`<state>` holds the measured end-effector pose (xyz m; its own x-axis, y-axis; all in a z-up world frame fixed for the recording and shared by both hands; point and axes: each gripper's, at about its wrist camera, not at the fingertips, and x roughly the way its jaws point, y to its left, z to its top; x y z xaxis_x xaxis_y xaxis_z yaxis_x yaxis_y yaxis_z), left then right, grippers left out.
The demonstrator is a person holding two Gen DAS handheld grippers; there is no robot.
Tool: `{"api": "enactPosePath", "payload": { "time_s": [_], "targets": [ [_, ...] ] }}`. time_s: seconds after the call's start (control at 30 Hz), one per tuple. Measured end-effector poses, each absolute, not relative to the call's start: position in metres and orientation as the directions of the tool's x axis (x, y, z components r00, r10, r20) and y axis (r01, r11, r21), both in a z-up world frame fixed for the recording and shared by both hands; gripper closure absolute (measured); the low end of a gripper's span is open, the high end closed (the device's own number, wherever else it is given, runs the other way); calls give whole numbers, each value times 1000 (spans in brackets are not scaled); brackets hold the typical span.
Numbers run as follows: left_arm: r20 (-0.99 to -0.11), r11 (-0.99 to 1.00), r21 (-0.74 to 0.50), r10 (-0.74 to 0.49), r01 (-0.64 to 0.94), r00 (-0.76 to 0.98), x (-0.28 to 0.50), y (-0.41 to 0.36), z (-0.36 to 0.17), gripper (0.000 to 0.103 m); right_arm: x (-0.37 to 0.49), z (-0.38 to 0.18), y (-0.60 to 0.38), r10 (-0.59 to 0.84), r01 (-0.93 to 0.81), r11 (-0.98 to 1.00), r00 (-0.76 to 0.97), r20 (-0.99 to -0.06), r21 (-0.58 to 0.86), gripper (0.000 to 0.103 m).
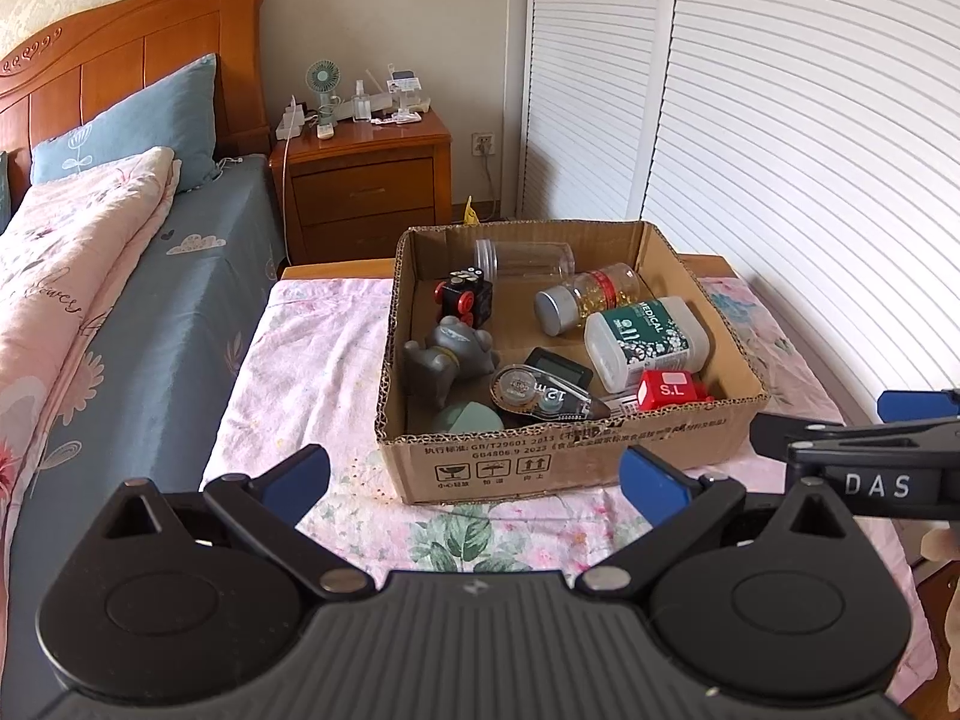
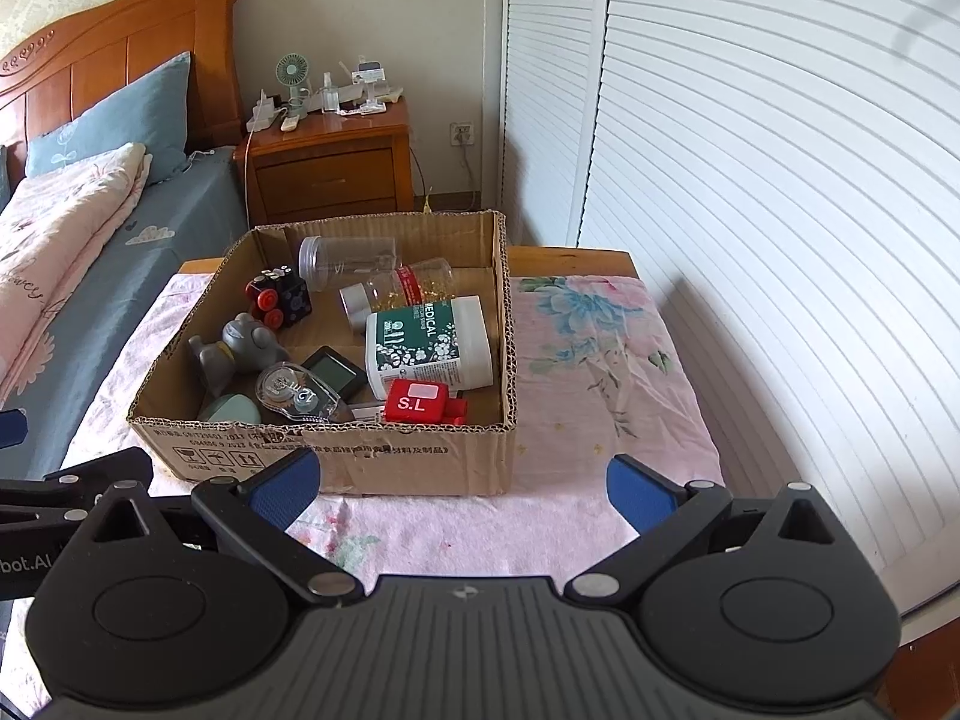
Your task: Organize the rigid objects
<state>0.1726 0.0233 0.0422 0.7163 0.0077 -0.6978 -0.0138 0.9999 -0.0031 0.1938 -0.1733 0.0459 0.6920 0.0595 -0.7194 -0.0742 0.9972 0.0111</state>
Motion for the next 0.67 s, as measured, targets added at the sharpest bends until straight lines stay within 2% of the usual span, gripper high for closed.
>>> {"api": "enactPosePath", "payload": {
  "time_s": [0.67],
  "targets": [
    [-704, 1000, -10, 10, -25, 710, 169, 22, 43, 1, 190, 47, -173, 67, -80, 997, 695, -716, 16, 0]
  ]
}}
